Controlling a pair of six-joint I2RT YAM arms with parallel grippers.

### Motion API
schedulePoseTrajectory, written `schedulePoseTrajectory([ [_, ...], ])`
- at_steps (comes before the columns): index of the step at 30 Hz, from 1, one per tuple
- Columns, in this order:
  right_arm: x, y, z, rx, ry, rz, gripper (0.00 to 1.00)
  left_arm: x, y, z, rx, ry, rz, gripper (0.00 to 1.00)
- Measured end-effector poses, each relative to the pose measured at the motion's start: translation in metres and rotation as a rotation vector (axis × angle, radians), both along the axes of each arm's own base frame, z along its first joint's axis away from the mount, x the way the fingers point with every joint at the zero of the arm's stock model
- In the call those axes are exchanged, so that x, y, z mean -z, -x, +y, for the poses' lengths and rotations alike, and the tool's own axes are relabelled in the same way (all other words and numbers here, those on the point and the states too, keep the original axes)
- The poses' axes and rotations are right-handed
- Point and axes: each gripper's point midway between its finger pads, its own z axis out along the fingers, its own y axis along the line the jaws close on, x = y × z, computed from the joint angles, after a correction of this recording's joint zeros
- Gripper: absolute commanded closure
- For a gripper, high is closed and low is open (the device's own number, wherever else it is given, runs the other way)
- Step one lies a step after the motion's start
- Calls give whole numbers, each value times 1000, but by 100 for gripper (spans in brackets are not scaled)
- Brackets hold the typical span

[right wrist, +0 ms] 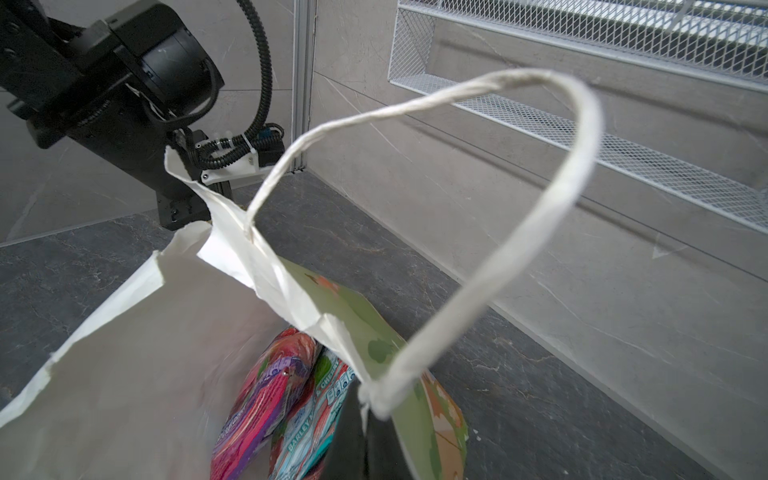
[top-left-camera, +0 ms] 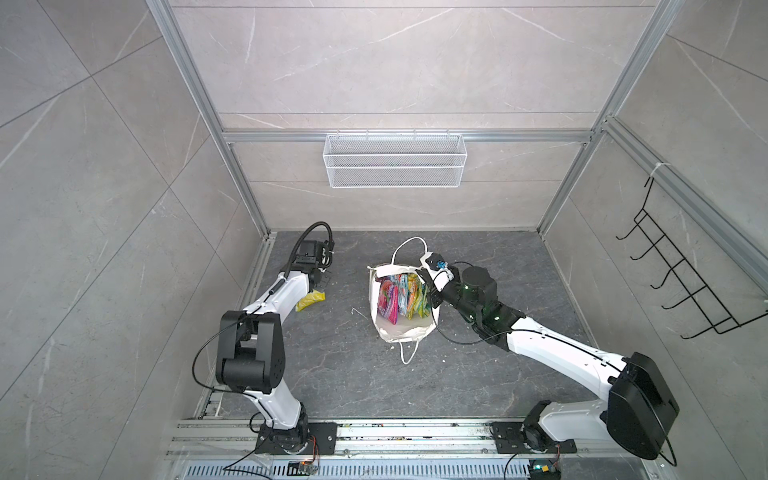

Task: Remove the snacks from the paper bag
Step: 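Carry the yellow packet away from the bag with the left gripper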

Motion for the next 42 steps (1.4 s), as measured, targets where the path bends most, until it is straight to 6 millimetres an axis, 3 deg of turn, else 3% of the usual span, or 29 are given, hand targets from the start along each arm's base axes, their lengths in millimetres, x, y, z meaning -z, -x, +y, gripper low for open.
schedulePoseTrajectory([
  [8,0,-1,-1,7,2,-1,100,30,-27,15,68,-62,72,100],
  [14,0,-1,-1,8,2,-2,100,37,-35,20,71,-66,91,76],
  [26,-1,-1,-1,7,2,-1,100,24,-47,21,5,-21,36,58],
  [33,0,-1,-1,7,3,1,100,-9,-61,20,-64,36,-37,53],
  [36,0,-1,0,6,4,1,100,-19,-47,18,-113,89,-57,55],
  [39,0,-1,0,3,3,2,100,-27,-21,12,-160,176,-71,60],
  [42,0,-1,0,3,3,2,100,-24,-1,6,-188,251,-55,65],
])
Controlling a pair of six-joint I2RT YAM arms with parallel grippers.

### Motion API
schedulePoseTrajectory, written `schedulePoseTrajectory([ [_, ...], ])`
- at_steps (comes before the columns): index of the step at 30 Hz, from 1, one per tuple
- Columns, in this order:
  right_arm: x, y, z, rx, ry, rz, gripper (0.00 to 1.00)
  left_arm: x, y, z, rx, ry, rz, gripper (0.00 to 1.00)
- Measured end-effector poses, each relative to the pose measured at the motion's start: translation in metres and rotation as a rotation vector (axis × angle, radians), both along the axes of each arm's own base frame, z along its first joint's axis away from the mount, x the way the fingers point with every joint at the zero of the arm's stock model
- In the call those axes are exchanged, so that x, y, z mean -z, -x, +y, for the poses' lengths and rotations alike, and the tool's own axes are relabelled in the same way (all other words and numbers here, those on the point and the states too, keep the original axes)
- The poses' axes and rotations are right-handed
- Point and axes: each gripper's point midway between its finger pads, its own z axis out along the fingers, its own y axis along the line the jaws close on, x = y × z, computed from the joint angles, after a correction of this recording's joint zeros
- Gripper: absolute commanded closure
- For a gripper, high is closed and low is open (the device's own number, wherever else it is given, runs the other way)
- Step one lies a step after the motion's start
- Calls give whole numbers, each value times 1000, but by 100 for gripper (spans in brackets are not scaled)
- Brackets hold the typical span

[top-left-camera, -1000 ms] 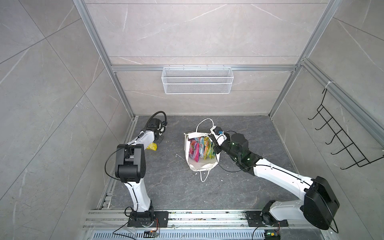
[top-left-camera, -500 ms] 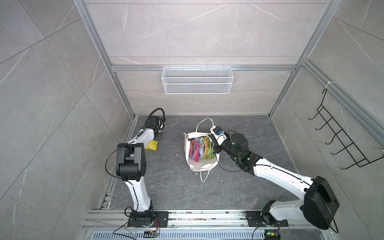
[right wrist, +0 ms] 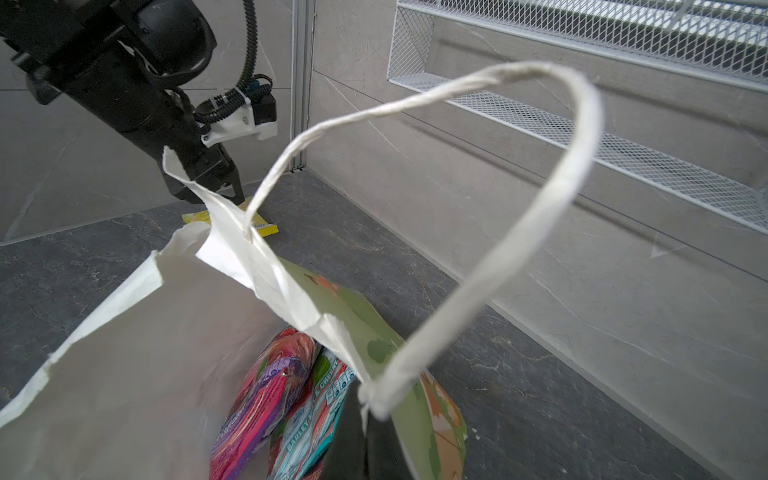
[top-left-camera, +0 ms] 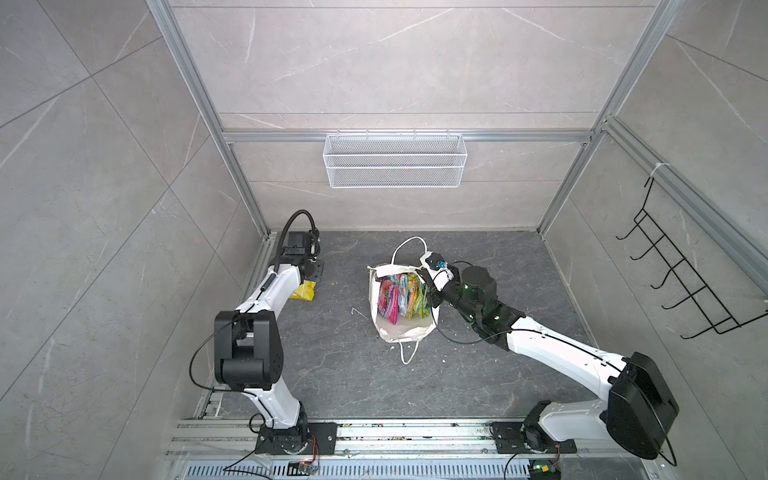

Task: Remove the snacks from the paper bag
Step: 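Carry the yellow packet away from the bag with the left gripper, then open the left gripper to drop the yellow packet on the table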

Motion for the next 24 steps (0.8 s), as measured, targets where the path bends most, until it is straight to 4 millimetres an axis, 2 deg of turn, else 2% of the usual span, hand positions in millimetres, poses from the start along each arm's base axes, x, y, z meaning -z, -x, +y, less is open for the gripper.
schedulePoseTrajectory([
  [4,0,0,1,-4,0,1,100,16,1,-1,-39,66,47,66],
  [10,0,1,1,-7,-1,2,100,37,-1,16,-125,151,89,66],
  [18,2,1,1,-5,-2,11,100,45,-27,32,-186,217,71,66],
  [24,2,1,0,-2,-1,12,100,65,-30,32,-199,254,102,64],
])
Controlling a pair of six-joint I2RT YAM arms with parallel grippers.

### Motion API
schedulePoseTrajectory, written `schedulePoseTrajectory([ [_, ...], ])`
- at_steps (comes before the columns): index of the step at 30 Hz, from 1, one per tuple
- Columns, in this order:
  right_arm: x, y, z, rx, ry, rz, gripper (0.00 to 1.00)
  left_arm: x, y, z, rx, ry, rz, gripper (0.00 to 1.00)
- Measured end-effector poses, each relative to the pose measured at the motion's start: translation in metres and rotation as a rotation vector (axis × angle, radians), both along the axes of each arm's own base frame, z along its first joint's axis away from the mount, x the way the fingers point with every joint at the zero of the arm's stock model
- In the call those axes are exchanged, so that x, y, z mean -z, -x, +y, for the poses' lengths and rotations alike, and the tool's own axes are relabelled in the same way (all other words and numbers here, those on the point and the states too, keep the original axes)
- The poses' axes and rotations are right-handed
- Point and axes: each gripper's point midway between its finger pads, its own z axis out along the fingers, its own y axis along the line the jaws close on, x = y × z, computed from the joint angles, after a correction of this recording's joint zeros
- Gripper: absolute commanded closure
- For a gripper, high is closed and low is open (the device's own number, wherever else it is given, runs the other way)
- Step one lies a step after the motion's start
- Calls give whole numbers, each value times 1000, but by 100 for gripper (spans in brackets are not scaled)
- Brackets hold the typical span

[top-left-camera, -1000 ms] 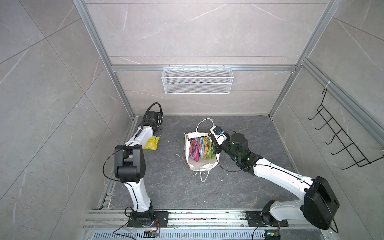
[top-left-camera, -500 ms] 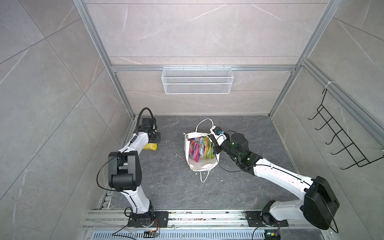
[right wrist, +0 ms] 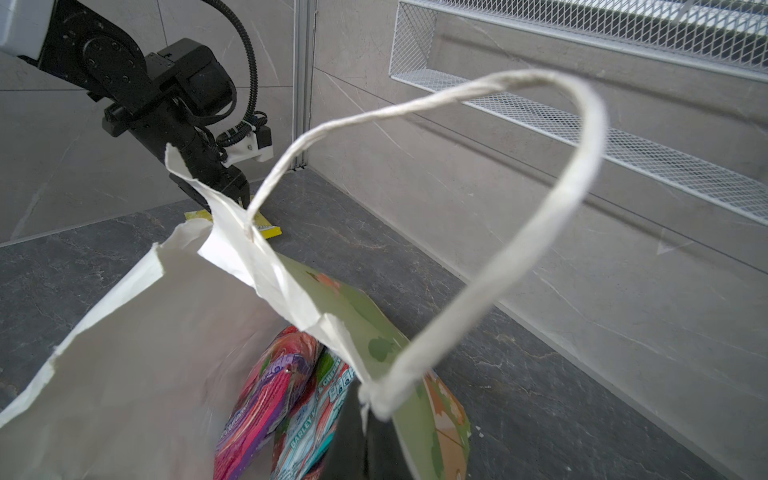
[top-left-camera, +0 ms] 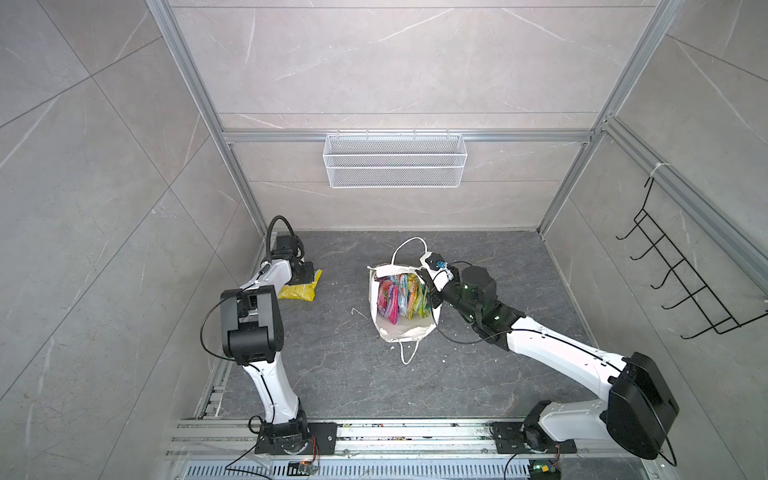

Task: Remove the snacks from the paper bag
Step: 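Open the left gripper to drop the yellow packet on the table, then move the left gripper back into the bag opening toward the candy packets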

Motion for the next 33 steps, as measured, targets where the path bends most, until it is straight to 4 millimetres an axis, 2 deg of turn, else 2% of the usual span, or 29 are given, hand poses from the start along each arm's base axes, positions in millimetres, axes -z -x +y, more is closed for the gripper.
schedulePoseTrajectory([
  [5,0,0,0,0,4,5,100,-3,-2,-3,-5,26,-14,55],
  [8,0,0,0,0,7,8,100,-12,4,-6,-14,48,-35,52],
  [11,0,0,0,-4,9,9,100,-41,15,-10,-29,71,-102,48],
  [15,0,1,1,-14,18,2,100,-98,33,-24,-20,94,-258,45],
  [18,-1,3,1,-21,25,-7,100,-138,51,-50,25,100,-385,44],
  [20,-2,5,1,-31,33,-13,100,-152,65,-73,67,114,-444,44],
  [22,0,8,2,-48,39,-12,100,-157,81,-93,103,122,-484,42],
  [24,2,12,3,-70,50,-15,100,-154,101,-109,135,121,-505,41],
  [28,6,21,5,-115,64,-21,100,-150,134,-123,174,102,-527,40],
  [33,13,33,4,-150,75,-13,100,-167,163,-143,247,91,-578,39],
])
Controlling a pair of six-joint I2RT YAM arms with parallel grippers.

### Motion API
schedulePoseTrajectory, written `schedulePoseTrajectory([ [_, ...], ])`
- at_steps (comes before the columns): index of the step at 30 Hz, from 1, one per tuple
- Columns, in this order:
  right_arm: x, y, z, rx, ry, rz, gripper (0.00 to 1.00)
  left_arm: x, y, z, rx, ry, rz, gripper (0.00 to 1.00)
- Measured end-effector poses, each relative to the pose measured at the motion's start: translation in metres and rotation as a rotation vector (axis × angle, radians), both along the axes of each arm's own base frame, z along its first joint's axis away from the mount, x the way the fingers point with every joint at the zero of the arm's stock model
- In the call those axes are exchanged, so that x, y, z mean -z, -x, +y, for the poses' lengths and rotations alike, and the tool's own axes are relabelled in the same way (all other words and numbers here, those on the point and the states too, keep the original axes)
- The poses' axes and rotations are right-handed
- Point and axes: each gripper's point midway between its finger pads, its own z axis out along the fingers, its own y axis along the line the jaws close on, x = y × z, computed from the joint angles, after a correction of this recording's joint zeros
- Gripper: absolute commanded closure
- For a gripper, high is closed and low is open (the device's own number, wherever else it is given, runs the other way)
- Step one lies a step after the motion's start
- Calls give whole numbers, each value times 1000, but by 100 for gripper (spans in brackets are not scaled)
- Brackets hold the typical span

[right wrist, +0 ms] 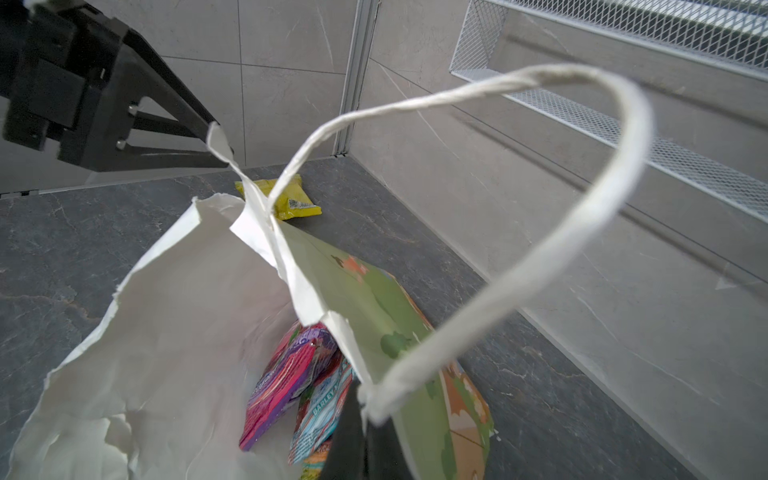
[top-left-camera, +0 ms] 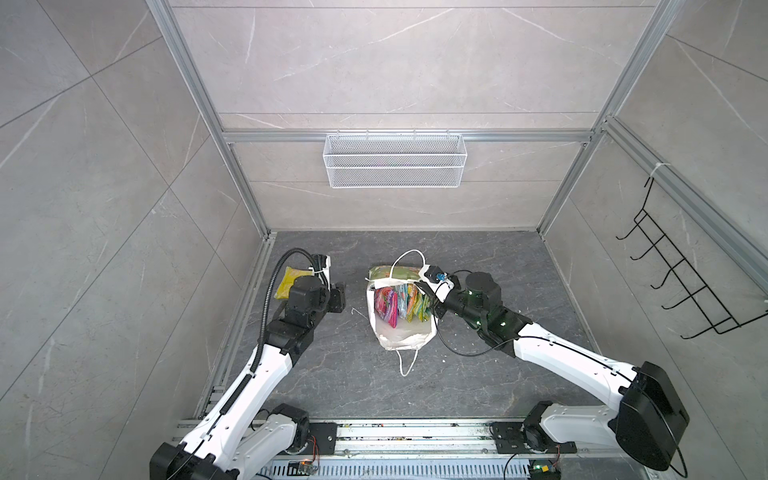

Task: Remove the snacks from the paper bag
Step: 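Move the left gripper back into the bag opening toward the candy packets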

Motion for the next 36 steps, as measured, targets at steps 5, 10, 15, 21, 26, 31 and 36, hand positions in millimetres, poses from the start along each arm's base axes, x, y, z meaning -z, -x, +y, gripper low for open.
schedulePoseTrajectory([
  [5,6,3,-1,3,17,16,100,-17,31,-27,97,12,-52,39],
  [10,8,1,-3,27,16,32,100,-15,50,-68,182,-3,-38,42],
  [15,9,-3,-3,49,9,48,100,11,68,-115,249,-85,5,42],
  [21,12,-7,-2,63,7,60,100,42,65,-140,260,-123,87,41],
  [26,12,-10,-1,73,1,64,100,61,58,-158,252,-122,139,39],
  [31,12,-12,-1,80,-4,60,100,75,51,-171,249,-118,176,40],
  [36,8,-13,-1,85,-19,53,100,81,34,-169,216,-96,200,42],
])
